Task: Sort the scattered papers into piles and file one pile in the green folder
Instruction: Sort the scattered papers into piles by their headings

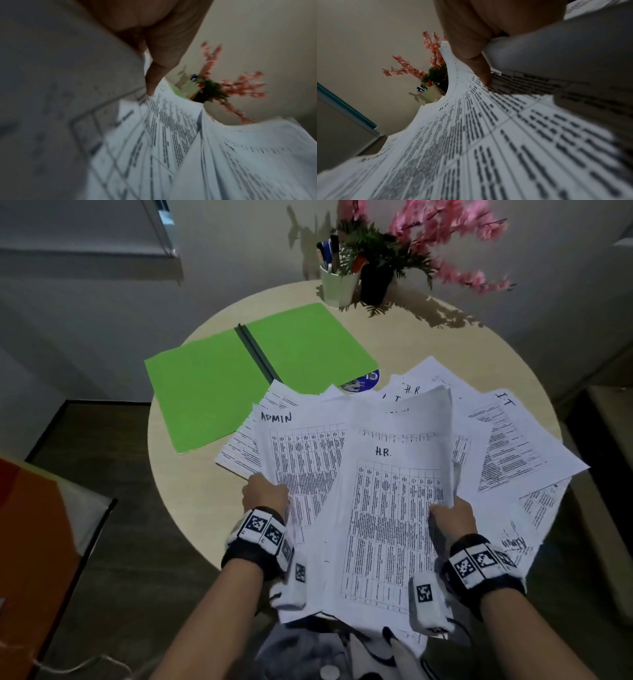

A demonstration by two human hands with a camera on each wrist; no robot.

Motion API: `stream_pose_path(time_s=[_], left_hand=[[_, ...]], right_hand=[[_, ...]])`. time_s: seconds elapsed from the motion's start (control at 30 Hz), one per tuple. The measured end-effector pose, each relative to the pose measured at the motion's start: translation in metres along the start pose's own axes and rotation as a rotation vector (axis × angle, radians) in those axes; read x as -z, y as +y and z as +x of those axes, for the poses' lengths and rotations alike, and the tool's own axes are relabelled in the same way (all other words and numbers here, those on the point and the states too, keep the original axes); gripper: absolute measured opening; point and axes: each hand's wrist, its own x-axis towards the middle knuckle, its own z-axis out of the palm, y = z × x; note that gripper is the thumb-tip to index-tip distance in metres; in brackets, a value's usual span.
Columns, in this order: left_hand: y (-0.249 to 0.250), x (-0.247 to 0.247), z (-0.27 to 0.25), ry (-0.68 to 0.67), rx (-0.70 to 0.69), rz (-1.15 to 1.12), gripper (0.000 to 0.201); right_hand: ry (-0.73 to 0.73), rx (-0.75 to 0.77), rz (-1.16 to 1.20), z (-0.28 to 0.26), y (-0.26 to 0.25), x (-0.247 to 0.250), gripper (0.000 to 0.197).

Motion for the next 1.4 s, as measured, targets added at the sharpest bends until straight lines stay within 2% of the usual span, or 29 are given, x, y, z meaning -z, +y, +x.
stream_pose_path(time_s=[0.1,0.17,0.2,0.27,0.33,0.4,0.5,0.63,0.7,0.73,0.83,0.9,0.97,1.0,1.03,1.07,1.17,1.2,1.27,1.33,1.4], left_hand=[[0.034,0.037,-0.013,0.164,-0.238,0.110,0.030],[0.064,0.074,-0.023,0.336,-0.462,0.060,0.029],[0.078,0.093,-0.027,0.403,-0.569,-0.007,0.029],[0.098,0.124,-0.029,0.455,-0.698,-0.151,0.028],[0.109,0.132,-0.024,0.419,-0.740,-0.249,0.023],[0.110,0.113,-0.019,0.330,-0.690,-0.283,0.024],[0.087,0.053,-0.015,0.117,-0.468,-0.302,0.025],[0.035,-0.015,-0.002,-0.096,-0.218,-0.145,0.039],[0.015,-0.035,0.005,-0.198,-0.165,-0.117,0.040],[0.009,-0.042,0.007,-0.216,-0.157,-0.100,0.043],[0.006,-0.043,0.012,-0.246,-0.139,-0.106,0.057],[0.011,-0.032,0.015,-0.261,-0.071,-0.321,0.060],[0.022,-0.014,0.016,-0.376,-0.041,-0.567,0.065],[0.029,-0.003,0.015,-0.450,-0.077,-0.644,0.062],[0.040,0.010,0.010,-0.490,-0.169,-0.715,0.051],[0.053,0.023,0.004,-0.473,-0.292,-0.747,0.036],[0.092,0.069,-0.019,-0.256,-0.675,-0.757,0.008],[0.102,0.082,-0.027,-0.200,-0.777,-0.787,0.010],[0.114,0.101,-0.035,-0.116,-0.917,-0.872,0.027],[0.113,0.107,-0.037,-0.082,-0.938,-0.917,0.040],[0.106,0.104,-0.038,-0.094,-0.960,-0.915,0.036]], right_hand=[[-0.027,0.011,0.004,0.000,-0.001,0.003,0.016],[-0.022,0.039,-0.002,0.000,-0.002,0.007,0.008],[-0.017,0.056,0.011,0.001,-0.002,0.008,0.011],[-0.016,0.090,0.046,0.000,-0.005,0.009,0.024],[-0.033,0.101,0.097,0.000,-0.008,0.008,0.033],[-0.090,0.074,0.199,-0.002,-0.014,0.006,0.034],[-0.195,0.009,0.349,-0.001,-0.020,-0.001,0.047],[-0.357,0.028,0.355,-0.014,-0.021,-0.011,0.064],[-0.423,0.027,0.316,-0.027,-0.024,-0.016,0.071],[-0.428,0.045,0.285,-0.033,-0.025,-0.019,0.070],[-0.353,0.181,0.216,-0.051,-0.043,-0.016,0.047],[-0.344,0.317,0.231,-0.060,-0.061,-0.003,0.038],[-0.312,0.465,0.248,-0.069,-0.084,0.015,0.026],[-0.297,0.527,0.283,-0.074,-0.096,0.025,0.017],[-0.284,0.588,0.313,-0.078,-0.107,0.034,0.009],[-0.256,0.659,0.326,-0.082,-0.118,0.042,0.006],[-0.114,0.839,0.404,-0.090,-0.147,0.059,0.020],[-0.073,0.892,0.445,-0.092,-0.154,0.063,0.018],[-0.025,1.012,0.531,-0.101,-0.167,0.068,0.016],[-0.028,1.097,0.613,-0.109,-0.175,0.068,0.029],[-0.046,1.118,0.669,-0.113,-0.175,0.061,0.039]])
